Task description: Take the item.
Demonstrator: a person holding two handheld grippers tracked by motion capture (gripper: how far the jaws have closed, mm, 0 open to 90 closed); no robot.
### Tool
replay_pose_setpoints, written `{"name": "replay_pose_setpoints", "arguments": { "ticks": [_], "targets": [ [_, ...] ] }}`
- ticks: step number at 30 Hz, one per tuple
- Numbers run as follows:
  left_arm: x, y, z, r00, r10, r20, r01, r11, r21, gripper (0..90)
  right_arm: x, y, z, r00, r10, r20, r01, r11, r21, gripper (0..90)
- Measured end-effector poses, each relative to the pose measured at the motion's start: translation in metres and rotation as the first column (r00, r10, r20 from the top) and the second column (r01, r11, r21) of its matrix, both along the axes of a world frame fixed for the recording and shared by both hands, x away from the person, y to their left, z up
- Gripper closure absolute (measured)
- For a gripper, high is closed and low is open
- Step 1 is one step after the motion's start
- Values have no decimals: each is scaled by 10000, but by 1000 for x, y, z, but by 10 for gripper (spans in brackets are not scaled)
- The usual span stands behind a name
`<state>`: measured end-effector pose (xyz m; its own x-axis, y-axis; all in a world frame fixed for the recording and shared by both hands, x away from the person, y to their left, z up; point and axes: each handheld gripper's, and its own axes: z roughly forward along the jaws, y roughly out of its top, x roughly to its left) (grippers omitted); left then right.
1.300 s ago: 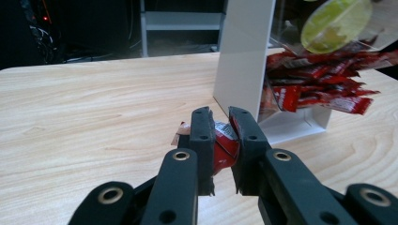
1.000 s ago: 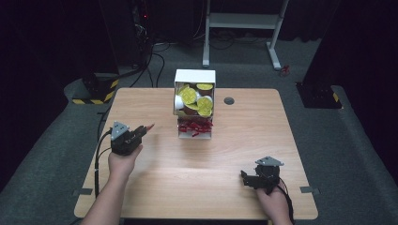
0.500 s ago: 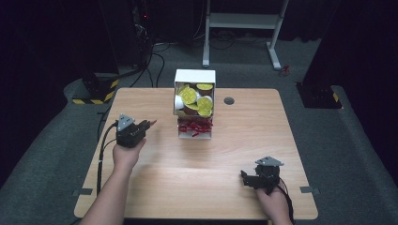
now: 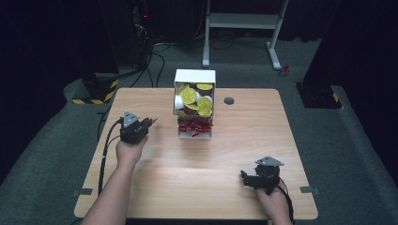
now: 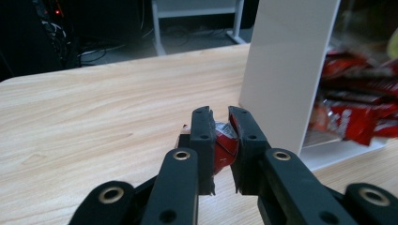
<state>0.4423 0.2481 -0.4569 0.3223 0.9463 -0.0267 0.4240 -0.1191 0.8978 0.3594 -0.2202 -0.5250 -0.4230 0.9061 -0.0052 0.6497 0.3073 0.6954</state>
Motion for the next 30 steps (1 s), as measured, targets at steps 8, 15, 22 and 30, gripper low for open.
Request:
{"name": "replay_pose_setpoints", "arguments": {
  "ticks": [8, 15, 22, 30],
  "targets": [
    [2, 4, -9, 9998, 95, -180, -96, 9999, -56, 808, 0, 0, 0, 10000, -1, 2, 1, 10000, 1, 77],
    [1, -1, -16, 9988, -268, -408, 266, 9996, -58, 803, 0, 0, 0, 10000, 0, 3, 0, 10000, -4, 77],
    [0, -6, -24, 9968, -487, -631, 472, 9986, -242, 800, 0, 0, 0, 10000, -2, 5, 2, 10000, -3, 77],
    [-1, -10, -35, 9933, -636, -967, 623, 9979, -166, 797, 0, 0, 0, 10000, -2, 5, 2, 10000, -5, 77]
  ]
}}
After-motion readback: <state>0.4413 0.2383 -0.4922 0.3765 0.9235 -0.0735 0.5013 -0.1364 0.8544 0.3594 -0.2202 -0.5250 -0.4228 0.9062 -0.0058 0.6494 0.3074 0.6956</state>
